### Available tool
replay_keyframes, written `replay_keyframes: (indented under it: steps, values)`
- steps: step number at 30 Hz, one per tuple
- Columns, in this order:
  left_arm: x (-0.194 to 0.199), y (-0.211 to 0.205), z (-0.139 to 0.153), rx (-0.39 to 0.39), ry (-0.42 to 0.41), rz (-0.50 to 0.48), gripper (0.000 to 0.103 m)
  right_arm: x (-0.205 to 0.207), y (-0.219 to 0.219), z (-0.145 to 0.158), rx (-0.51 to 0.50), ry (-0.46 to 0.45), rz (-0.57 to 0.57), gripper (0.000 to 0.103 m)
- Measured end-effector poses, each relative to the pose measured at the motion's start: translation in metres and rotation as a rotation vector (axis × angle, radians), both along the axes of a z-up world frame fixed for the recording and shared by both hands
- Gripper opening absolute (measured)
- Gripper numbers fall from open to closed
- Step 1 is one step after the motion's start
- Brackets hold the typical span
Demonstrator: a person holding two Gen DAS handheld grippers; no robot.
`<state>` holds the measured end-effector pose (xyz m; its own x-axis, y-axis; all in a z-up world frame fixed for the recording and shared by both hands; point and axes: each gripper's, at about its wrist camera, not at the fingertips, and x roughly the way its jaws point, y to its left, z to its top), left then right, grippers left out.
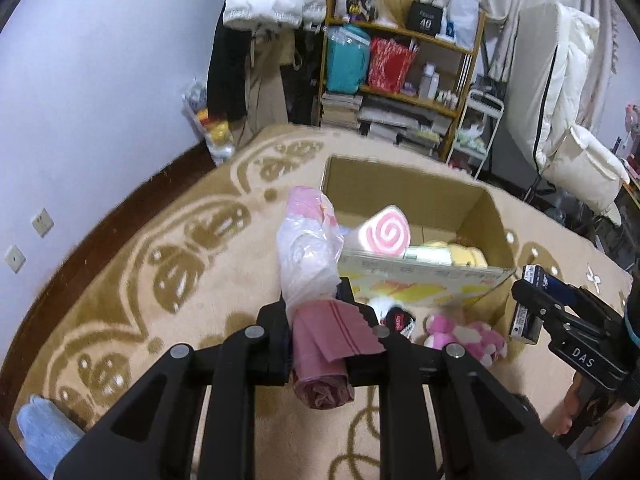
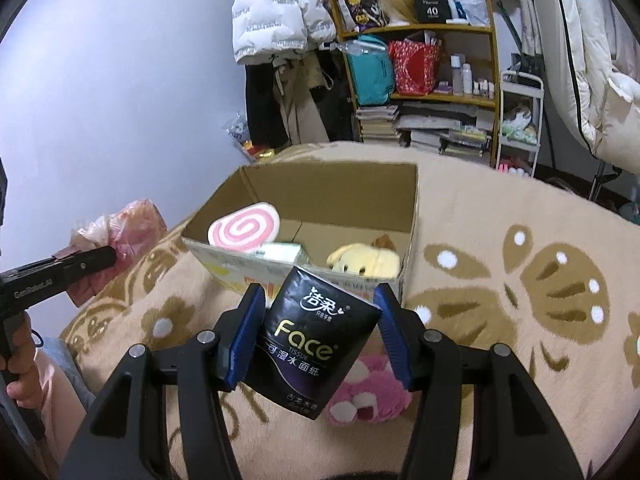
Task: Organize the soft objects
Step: 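Carry both held items over the box and release them inside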
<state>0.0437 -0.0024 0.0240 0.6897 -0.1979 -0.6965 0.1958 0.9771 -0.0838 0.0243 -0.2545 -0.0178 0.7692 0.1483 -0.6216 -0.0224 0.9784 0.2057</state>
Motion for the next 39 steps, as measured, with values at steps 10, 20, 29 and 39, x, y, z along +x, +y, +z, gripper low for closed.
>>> replay_keyframes:
  steps: [10,20,29,39]
  values:
    - [0.027,-0.014,0.028,0.02,-0.127,-0.025,0.017,0.033,-0.005,0.019,-0.026,-0.06,0.006,0.059]
    - [0.077,-0.052,0.019,-0.017,-0.1,-0.126,0.017,0.073,-0.01,0.022,-0.055,-0.07,0.011,0.059]
    - [0.102,-0.073,-0.018,0.029,0.006,-0.167,0.021,0.101,-0.018,0.006,-0.051,-0.009,0.003,0.06]
    - [0.101,-0.058,-0.024,0.08,-0.002,-0.089,0.074,0.104,-0.026,0.003,-0.034,0.013,-0.02,0.096]
